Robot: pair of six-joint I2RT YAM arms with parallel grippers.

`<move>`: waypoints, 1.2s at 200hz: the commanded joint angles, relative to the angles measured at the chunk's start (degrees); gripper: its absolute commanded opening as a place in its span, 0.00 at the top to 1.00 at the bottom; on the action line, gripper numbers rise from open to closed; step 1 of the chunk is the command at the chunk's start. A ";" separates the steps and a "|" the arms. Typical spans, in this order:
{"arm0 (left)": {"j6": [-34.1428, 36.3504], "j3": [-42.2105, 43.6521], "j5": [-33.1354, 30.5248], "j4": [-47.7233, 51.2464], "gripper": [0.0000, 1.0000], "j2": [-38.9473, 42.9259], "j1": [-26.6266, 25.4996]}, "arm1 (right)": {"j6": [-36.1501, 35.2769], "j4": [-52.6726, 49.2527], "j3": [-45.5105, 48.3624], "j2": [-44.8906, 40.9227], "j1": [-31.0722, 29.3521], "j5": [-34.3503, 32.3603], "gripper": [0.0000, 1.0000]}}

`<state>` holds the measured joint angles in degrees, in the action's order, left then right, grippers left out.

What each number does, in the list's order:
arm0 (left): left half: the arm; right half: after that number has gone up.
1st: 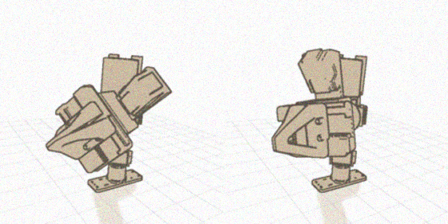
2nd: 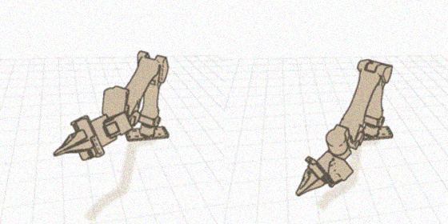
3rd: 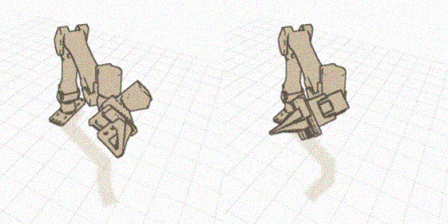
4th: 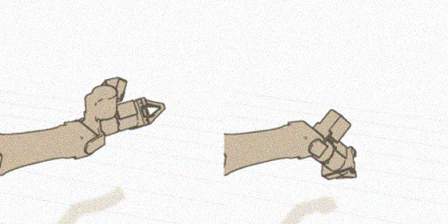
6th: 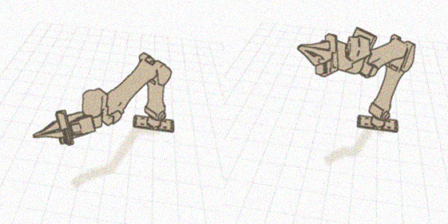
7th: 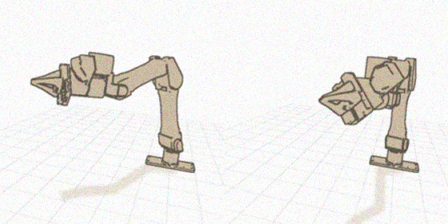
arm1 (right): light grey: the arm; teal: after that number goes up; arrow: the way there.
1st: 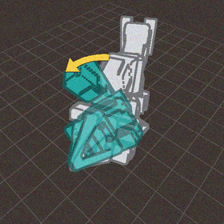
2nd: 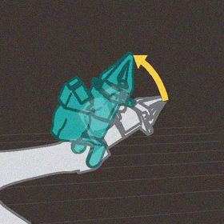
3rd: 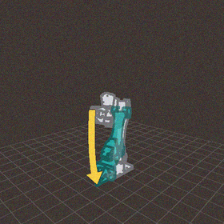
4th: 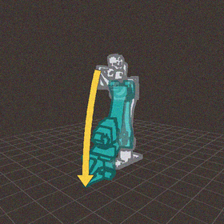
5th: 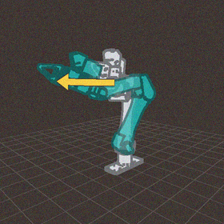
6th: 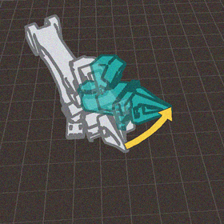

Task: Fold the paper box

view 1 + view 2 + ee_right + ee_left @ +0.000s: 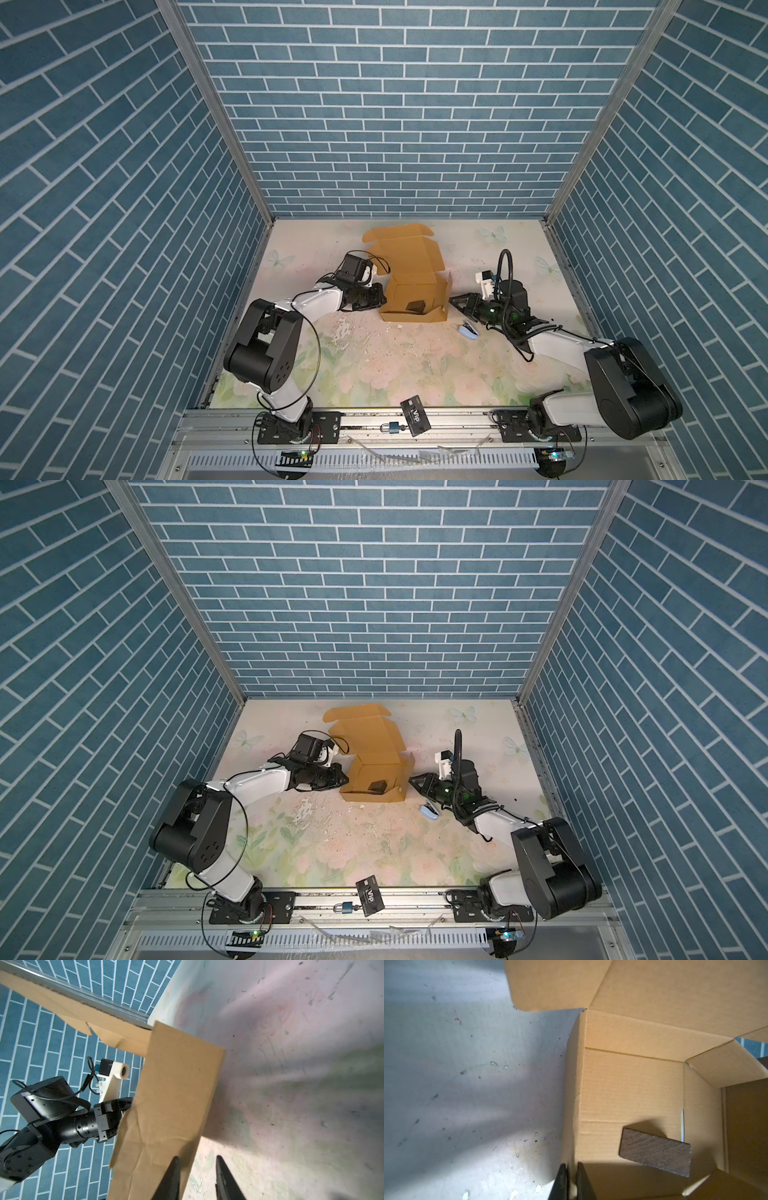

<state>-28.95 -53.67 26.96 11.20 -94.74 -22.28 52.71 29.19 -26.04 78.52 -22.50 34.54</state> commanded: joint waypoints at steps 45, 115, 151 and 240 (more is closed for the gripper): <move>1.22 -1.52 -0.56 0.58 0.88 -0.75 -2.26 | 1.32 4.03 0.03 2.87 -3.51 -0.31 0.70; 0.83 -2.70 -0.73 1.80 0.88 -2.03 -2.58 | 3.07 9.81 1.20 6.70 -5.10 -0.81 0.70; 1.30 -2.14 -1.15 1.57 0.88 -1.56 -2.50 | 0.94 4.47 3.28 1.55 -1.71 -0.84 0.70; 0.87 -1.89 1.50 0.30 0.88 -0.65 -2.37 | -7.13 -16.25 6.28 -16.37 6.32 -3.40 0.60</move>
<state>-28.05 -54.52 26.04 12.14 -96.12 -24.32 48.75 18.28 -21.58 64.20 -17.54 33.17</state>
